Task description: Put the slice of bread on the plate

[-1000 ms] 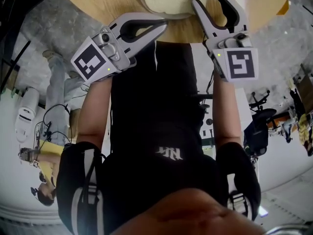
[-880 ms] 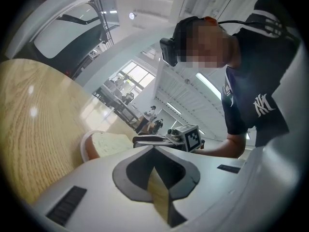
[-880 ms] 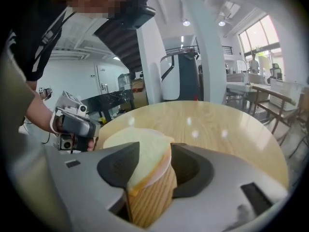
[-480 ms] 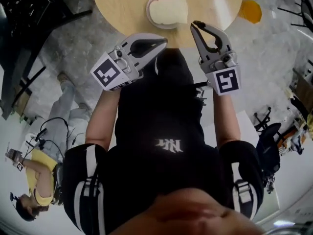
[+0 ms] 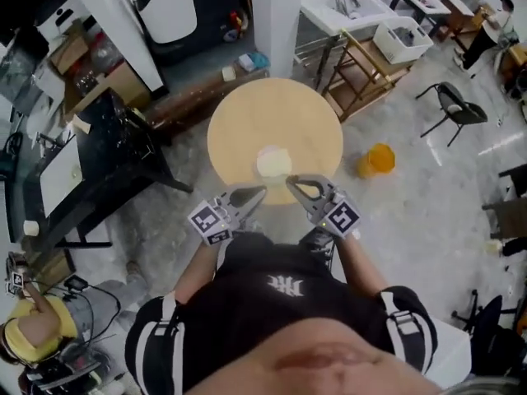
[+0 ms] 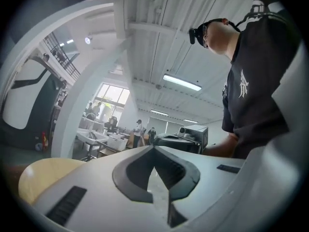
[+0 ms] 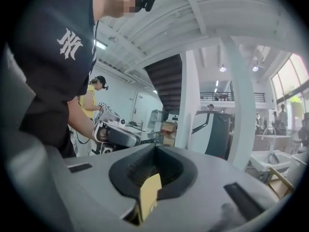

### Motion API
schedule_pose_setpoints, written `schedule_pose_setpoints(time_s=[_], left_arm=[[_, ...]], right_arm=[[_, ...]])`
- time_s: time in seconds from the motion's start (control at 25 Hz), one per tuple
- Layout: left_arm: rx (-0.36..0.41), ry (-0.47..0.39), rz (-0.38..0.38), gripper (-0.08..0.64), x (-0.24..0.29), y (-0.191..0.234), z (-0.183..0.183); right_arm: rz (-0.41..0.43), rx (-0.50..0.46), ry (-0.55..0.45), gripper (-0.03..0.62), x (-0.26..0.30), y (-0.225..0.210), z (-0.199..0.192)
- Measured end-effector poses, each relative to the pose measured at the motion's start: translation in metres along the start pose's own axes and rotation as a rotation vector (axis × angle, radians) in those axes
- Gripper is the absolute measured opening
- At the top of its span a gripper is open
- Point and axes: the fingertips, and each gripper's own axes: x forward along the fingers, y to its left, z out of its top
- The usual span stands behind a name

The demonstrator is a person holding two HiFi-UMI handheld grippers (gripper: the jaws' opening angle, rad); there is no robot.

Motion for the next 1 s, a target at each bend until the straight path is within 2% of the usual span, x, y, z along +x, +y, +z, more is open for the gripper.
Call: schedule_pose_setpoints(time_s=[0.16, 0.28, 0.36, 0.56, 0.76, 0.88, 1.0], left_arm=[[0.033, 0.016, 0.038, 0.011, 0.011, -0.072, -0.014], [0.020, 0.013, 0.064, 0.011, 0.015, -0.123, -0.028], [0.019, 0.020, 0.075, 0.011, 0.015, -0.152, -0.040], [0.077, 0.131, 0.047, 0.012, -0.001, -0.218, -0.058], [0.031, 0.138, 0.028, 0.011, -0.023, -0.249, -0.061], [0.064, 0.120, -0.017, 0.012, -0.027, -0.272, -0.060], [0.079, 0.095, -0.052, 0.012, -0.044, -0.300, -0.058]], right_arm=[[-0.087, 0.076, -0.080, 0.002, -0.055, 0.033, 0.010], [-0.109, 0.128, -0.105, 0.002, -0.098, 0.074, 0.004], [-0.091, 0.187, -0.101, 0.002, -0.121, 0.102, -0.009], [-0.012, 0.308, -0.068, 0.002, -0.155, 0.165, -0.025], [0.017, 0.243, -0.042, 0.002, -0.159, 0.195, -0.001], [-0.040, 0.208, -0.024, 0.002, -0.170, 0.207, 0.013], [-0.111, 0.224, -0.021, 0.002, -0.184, 0.228, 0.023]])
